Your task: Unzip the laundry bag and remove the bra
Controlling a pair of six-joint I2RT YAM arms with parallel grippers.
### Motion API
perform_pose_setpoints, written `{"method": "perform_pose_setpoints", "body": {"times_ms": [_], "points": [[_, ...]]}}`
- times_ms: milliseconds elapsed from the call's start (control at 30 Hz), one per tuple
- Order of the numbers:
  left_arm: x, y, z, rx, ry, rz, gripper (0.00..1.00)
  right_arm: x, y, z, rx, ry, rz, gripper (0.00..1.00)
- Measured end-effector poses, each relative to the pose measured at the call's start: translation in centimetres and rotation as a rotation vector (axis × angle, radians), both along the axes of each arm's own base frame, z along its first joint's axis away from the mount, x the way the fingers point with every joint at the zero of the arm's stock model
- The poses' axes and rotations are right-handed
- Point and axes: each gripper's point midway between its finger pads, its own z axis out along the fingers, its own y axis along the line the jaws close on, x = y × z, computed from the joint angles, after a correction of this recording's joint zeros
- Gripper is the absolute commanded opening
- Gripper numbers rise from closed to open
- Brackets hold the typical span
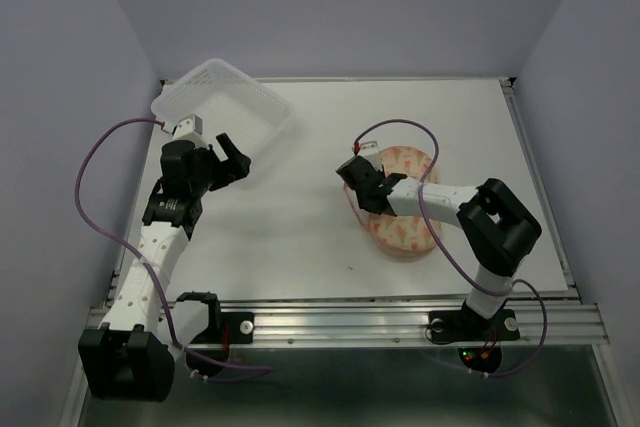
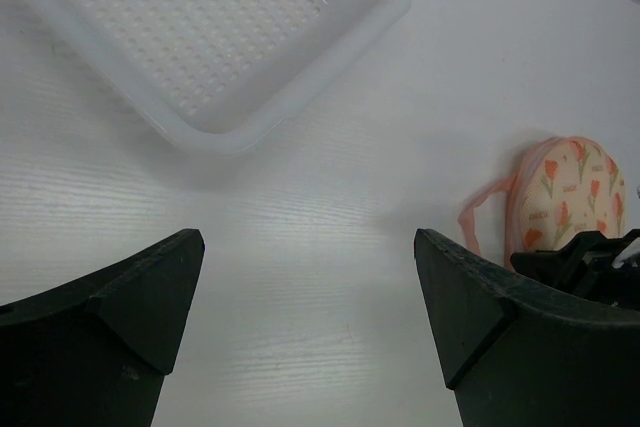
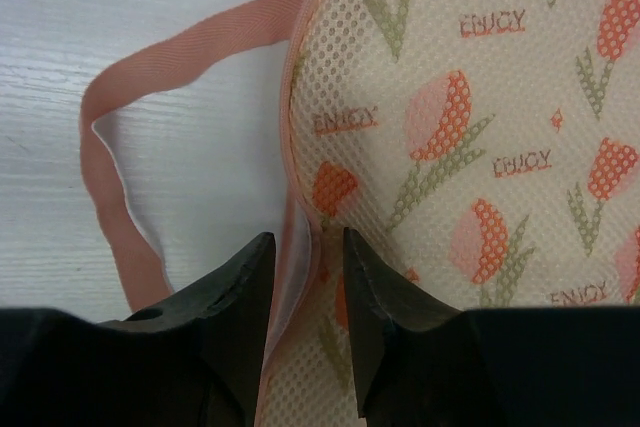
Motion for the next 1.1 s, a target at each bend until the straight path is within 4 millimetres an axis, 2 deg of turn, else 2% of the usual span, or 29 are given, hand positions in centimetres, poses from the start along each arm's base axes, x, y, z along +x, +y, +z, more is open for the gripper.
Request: {"method": "perform_pose_setpoints", "body": {"times_ms": [133, 200, 300, 367, 633, 733, 900, 933, 1100], "points": [[0.0, 0.0, 0.0, -0.001, 0.000, -0.001, 0.99, -0.1, -0.2, -0.9, -0.022, 0.017, -0.001, 0.32], [0.0, 0.0, 0.0, -0.001, 0.000, -0.001, 0.99, -0.1, -0.2, -1.2, -0.025, 0.023, 0.000, 0.25], [0.0, 0.0, 0.0, -0.001, 0.000, -0.001, 0.99, -0.2, -0.2, -1.3, -0.027, 0.025, -0.001, 0.07], [0.0, 0.0, 0.0, -0.001, 0.000, -0.001, 0.99, -0.1, -0.1, -1.3, -0.025, 0.026, 0.001, 0.02], [0.0, -0.1, 0.0, -0.001, -0.001, -0.003, 0.99, 1.1, 2.2, 0.6, 0.035, 0.013, 0.061, 0.01], [0.0, -0.1, 0.1, -0.001, -0.002, -0.003, 0.99, 1.7, 3.4, 2.5, 0.073, -0.010, 0.095, 0.01], [0.0, -0.1, 0.0, -0.001, -0.001, -0.003, 0.99, 2.9, 4.5, 8.0, 0.147, -0.113, 0.118, 0.01], [0.0, -0.1, 0.0, -0.001, -0.001, -0.003, 0.99, 3.0, 4.4, 9.6, 0.165, -0.146, 0.114, 0.01], [0.0, -0.1, 0.0, -0.002, -0.001, -0.003, 0.99, 2.9, 2.2, 15.1, 0.199, -0.270, 0.057, 0.01]]}}
